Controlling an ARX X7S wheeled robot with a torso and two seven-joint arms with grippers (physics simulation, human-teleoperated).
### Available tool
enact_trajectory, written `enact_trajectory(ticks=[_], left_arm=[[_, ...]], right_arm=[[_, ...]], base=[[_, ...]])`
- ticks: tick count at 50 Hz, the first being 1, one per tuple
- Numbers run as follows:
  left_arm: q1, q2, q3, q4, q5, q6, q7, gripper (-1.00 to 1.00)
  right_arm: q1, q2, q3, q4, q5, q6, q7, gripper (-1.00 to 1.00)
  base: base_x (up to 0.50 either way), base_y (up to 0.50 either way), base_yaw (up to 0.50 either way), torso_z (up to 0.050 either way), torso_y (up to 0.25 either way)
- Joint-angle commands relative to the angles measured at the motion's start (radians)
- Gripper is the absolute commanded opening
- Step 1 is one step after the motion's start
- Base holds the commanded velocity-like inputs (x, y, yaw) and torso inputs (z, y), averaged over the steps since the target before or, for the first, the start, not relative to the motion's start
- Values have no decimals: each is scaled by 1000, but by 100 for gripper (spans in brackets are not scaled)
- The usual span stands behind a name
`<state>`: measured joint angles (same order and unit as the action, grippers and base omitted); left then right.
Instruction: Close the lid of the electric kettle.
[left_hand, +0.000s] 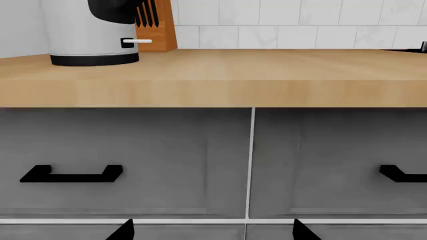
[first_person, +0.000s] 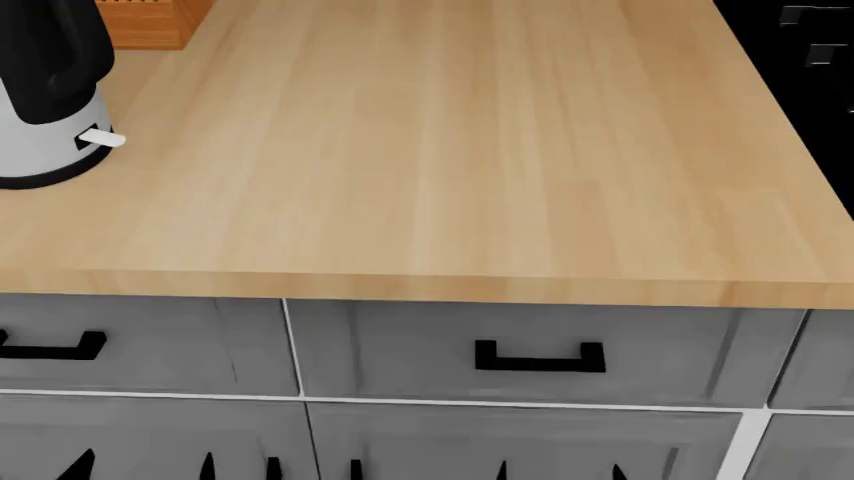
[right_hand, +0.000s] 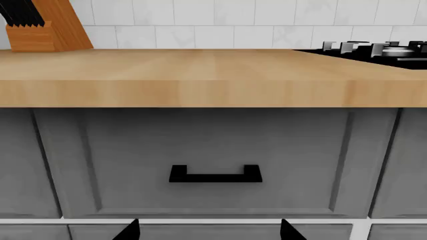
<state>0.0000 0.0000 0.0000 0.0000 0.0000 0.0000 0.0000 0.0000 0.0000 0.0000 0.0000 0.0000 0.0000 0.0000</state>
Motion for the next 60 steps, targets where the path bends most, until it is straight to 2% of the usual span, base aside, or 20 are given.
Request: enact_trajectory(ticks=[1,14,16,60], left_arm=[[-8,-70,83,-13,-71,11,-82,100],[-6,-85,101,-5,-84,12,-100,100],[7,-93,109,4,-80,58,-94,100],[10,-136,150,34,-113,50,-148,100]], right_arm=[[8,29,-38,23,29,-16,37,100],[3,57,-69,-1,60,2,67,100],[3,60,-73,0,63,1,70,100],[12,109,-135,7,107,-4,131,100]], base=[[0,0,0,0,0],[0,0,0,0,0],[0,0,0,0,0],[0,0,0,49,36]])
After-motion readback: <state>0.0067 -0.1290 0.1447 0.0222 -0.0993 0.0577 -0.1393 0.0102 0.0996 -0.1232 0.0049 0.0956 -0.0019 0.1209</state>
